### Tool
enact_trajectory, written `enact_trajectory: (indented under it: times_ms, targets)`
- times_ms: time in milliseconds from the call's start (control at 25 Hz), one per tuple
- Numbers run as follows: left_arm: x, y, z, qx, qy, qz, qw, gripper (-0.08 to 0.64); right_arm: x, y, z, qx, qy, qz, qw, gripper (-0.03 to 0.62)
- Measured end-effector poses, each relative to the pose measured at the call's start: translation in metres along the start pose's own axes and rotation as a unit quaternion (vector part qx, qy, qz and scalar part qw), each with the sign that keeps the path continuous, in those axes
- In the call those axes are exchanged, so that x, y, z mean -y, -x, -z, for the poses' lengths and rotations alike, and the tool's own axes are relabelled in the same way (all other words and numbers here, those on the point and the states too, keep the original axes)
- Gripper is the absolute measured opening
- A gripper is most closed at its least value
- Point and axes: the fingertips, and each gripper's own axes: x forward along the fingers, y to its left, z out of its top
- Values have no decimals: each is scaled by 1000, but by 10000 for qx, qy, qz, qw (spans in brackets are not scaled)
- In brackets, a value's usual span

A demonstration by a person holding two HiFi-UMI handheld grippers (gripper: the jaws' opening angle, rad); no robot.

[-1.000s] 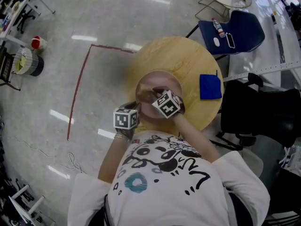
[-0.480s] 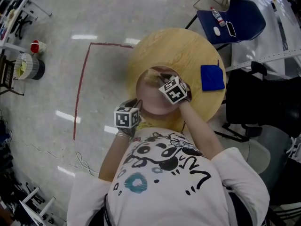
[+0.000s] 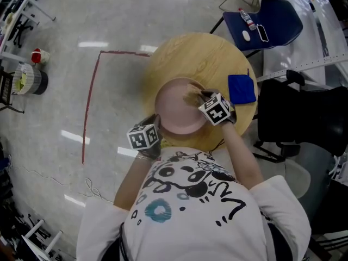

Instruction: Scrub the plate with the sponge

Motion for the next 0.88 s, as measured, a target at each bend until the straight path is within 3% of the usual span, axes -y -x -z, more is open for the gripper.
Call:
enact_trajectory:
  times_ms: [200, 440, 880]
  targets:
    - [-1, -2, -6, 141, 209, -115, 9996, 37, -25, 18, 31, -299, 641, -239, 9972, 63]
    - [-2, -2, -9, 271, 516, -188, 9981, 29, -73, 32, 58, -438, 745, -964, 9916, 63]
    - [-1, -5, -11, 265, 423, -257, 9984, 29, -136, 12, 25, -67, 626, -1962, 9785, 63]
